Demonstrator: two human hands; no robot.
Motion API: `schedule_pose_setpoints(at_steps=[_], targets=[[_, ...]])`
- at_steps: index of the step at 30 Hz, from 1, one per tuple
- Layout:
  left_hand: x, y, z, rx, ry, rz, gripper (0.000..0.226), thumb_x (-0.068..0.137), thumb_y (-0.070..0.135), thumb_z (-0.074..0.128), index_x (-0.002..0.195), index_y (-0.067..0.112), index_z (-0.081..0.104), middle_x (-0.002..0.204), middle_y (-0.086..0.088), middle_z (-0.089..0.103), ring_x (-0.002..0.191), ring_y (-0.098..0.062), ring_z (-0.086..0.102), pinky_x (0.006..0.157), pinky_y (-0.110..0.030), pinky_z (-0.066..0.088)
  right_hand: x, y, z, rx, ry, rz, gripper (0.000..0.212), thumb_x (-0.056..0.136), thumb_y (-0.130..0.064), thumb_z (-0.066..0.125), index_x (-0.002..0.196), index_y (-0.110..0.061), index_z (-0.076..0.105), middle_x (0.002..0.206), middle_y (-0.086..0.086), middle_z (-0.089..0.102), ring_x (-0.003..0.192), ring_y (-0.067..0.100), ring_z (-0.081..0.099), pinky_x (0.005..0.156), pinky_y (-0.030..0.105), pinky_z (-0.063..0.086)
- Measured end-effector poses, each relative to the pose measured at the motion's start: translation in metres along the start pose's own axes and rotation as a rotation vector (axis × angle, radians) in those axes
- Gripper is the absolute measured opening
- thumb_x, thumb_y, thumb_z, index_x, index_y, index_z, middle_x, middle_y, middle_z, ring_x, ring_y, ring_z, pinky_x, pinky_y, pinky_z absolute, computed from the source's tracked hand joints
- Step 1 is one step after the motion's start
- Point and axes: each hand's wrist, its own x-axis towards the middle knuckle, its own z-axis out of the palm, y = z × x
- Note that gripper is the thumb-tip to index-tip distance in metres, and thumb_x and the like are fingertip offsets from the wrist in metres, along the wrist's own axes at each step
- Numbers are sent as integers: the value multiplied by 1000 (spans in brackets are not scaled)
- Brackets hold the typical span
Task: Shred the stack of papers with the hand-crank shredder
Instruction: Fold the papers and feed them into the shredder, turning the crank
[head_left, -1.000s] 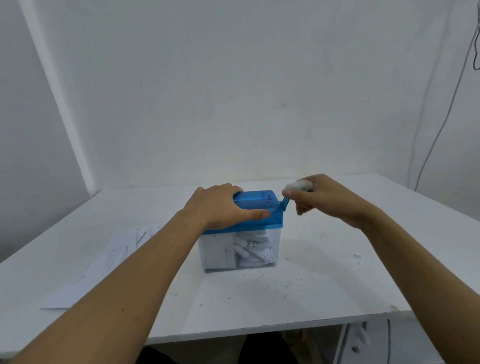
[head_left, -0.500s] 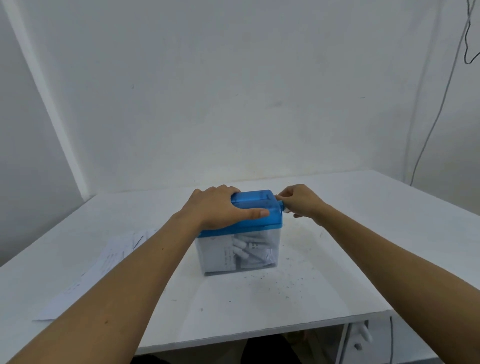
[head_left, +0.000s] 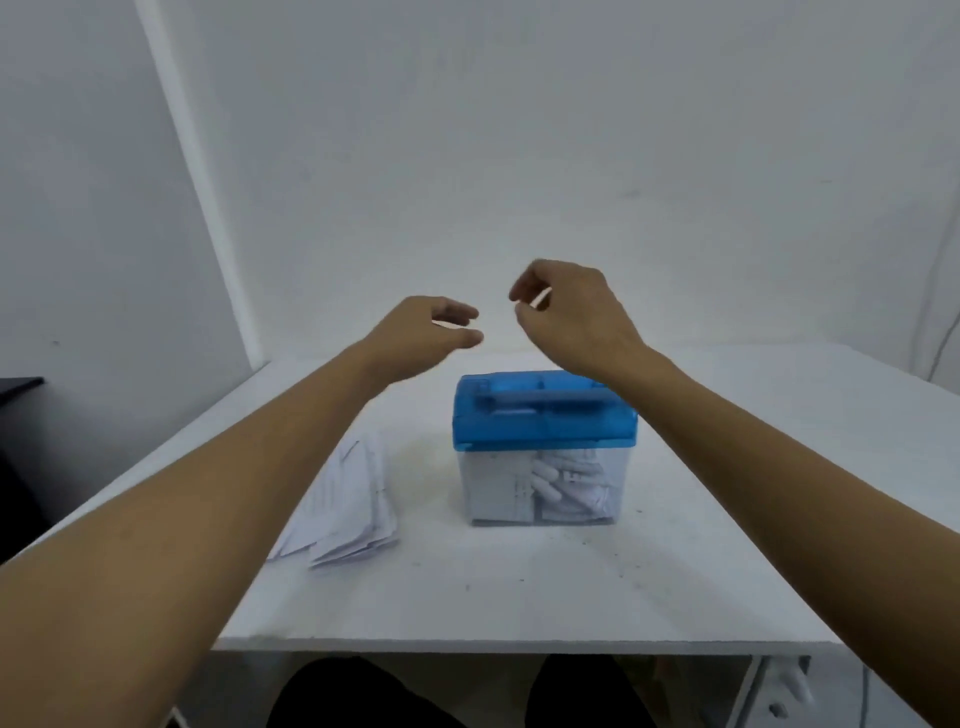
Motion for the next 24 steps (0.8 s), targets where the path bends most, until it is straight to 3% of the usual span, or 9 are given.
schedule_pose_setpoints(at_steps=[2, 6, 9, 13, 15, 16, 18, 21, 24], targets=[[-7, -18, -22, 63, 53, -35, 33, 94, 26, 69, 127, 23, 65, 121, 7, 63, 110, -12, 61, 75, -16, 42, 0, -26, 15, 22, -69, -39, 15, 88, -24, 56, 99, -29, 66, 99, -13, 65, 85, 8, 62, 76, 29, 52], [-26, -67, -50, 345, -20, -181, 38, 93, 28, 71, 128, 16, 64, 128, -3, 64, 109, -16, 57, 90, -27, 42, -8, -69, 56, 86, -214, -110, 13, 88, -23, 58, 98, -25, 66, 97, -7, 66, 84, 10, 61, 76, 30, 53], [-41, -110, -60, 586, -149, -410, 51, 93, 35, 70, 137, 13, 56, 138, -7, 57, 114, -22, 56, 90, -31, 48, -20, -92, 93, 83, -359, -131, 16, 88, -23, 57, 102, -23, 65, 101, -3, 64, 89, 14, 60, 80, 34, 55], [-63, -145, -68, 668, -212, -667, 59, 94, 35, 66, 144, 10, 45, 143, -10, 48, 115, -27, 55, 88, -39, 58, -35, -103, 136, 81, -572, -13, 26, 89, -18, 58, 112, -10, 66, 111, 8, 65, 90, 22, 64, 76, 33, 56], [-70, -157, -74, 675, -212, -707, 59, 94, 35, 66, 143, 9, 45, 144, -10, 47, 121, -30, 54, 92, -41, 57, -39, -100, 157, 62, -620, 53, 23, 88, -16, 59, 103, 0, 67, 104, 16, 67, 88, 30, 67, 76, 39, 58], [-75, -164, -76, 662, -213, -727, 59, 94, 35, 67, 142, 9, 45, 145, -10, 46, 121, -30, 54, 93, -41, 57, -42, -98, 169, 52, -641, 84, 19, 88, -18, 60, 90, 1, 65, 92, 16, 66, 77, 29, 65, 69, 38, 57], [-81, -174, -74, 610, -222, -764, 63, 91, 37, 70, 141, 8, 45, 145, -10, 46, 118, -30, 55, 92, -41, 58, -49, -91, 189, 12, -679, 145, 23, 89, -29, 64, 82, -8, 58, 84, 9, 59, 68, 22, 56, 60, 30, 45], [-87, -187, -64, 590, -219, -766, 77, 85, 51, 75, 142, 8, 45, 141, -10, 49, 110, -26, 55, 93, -36, 57, -61, -83, 216, -80, -721, 193, 58, 87, -57, 64, 123, -12, 58, 122, 6, 61, 107, 25, 60, 83, 33, 50], [-91, -195, -60, 616, -206, -716, 88, 79, 63, 74, 144, 11, 45, 143, -9, 48, 111, -24, 55, 93, -31, 54, -66, -85, 235, -194, -654, 199, 70, 84, -70, 58, 126, -15, 56, 128, 7, 60, 117, 27, 55, 95, 38, 48]])
